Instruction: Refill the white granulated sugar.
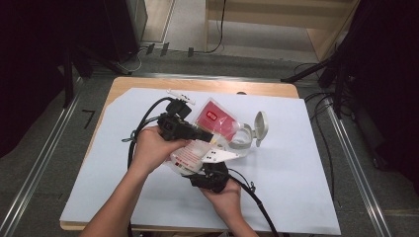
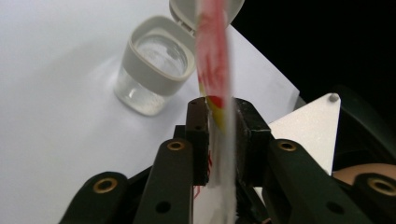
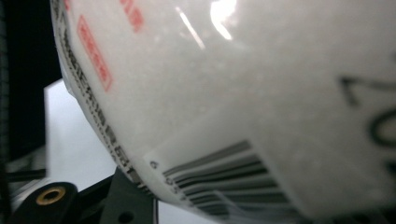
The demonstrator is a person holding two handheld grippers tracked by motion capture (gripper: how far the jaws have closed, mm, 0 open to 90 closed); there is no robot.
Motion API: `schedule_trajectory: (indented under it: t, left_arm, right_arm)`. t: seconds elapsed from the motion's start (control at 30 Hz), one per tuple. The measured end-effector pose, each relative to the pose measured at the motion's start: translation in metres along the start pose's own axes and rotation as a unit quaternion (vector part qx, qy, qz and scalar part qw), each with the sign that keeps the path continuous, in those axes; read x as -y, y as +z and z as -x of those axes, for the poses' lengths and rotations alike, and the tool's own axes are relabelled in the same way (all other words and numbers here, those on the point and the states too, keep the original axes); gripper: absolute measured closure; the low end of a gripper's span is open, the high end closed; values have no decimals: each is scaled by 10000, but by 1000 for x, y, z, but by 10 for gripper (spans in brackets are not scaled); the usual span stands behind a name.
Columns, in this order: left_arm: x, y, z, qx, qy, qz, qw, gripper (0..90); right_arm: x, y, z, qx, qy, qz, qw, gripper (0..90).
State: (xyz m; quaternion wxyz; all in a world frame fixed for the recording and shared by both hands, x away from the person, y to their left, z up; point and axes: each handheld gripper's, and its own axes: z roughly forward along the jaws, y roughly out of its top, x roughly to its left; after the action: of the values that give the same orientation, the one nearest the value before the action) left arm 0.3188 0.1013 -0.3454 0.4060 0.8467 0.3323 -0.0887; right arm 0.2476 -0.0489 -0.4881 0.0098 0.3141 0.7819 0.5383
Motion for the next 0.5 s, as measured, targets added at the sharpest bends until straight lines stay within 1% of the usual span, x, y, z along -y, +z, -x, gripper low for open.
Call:
schedule_trajectory:
  t: [0.03, 0.1, 0.13, 0.2, 0.23, 0.27, 0.3, 0.33, 0.37, 0.43, 0.5]
  left_arm:
    - [0, 0, 0, 23, 2, 50, 10000, 759]
    - [0, 0, 0, 18, 94, 27, 10000, 757]
    - [0, 0, 1, -21, 134, 10, 9999, 757]
    - [0, 1, 3, -93, 256, -35, 9996, 737]
    - [0, 0, 3, -173, 341, -103, 9992, 729]
    - [0, 0, 3, -198, 388, -136, 9990, 716]
    - [0, 0, 3, -198, 388, -136, 9990, 718]
    - [1, 0, 3, -259, 411, -122, 9987, 723]
    - [1, -1, 2, -265, 369, -177, 9988, 723]
    - [1, -2, 1, -132, 332, -123, 9993, 722]
    - [1, -2, 2, -103, 297, -115, 9994, 698]
  right_arm:
    - [-1, -1, -1, 1, 38, 11, 10000, 580]
    - [-1, -3, -2, 15, 143, 60, 9999, 581]
    - [-2, -4, -3, -23, 220, 67, 9997, 581]
    - [-2, -6, -3, -55, 238, 92, 9997, 583]
    - [-3, -8, -3, -81, 266, 91, 9996, 584]
    - [-3, -9, -2, -75, 272, 89, 9996, 584]
    - [-4, -11, -2, -89, 297, 100, 9995, 585]
    - [-4, -12, 0, -99, 310, 97, 9994, 585]
    - [-5, -12, 1, -97, 316, 105, 9994, 585]
    - [-5, -14, 4, -181, 353, 155, 9991, 585]
    - [-5, -15, 4, -196, 364, 170, 9990, 587]
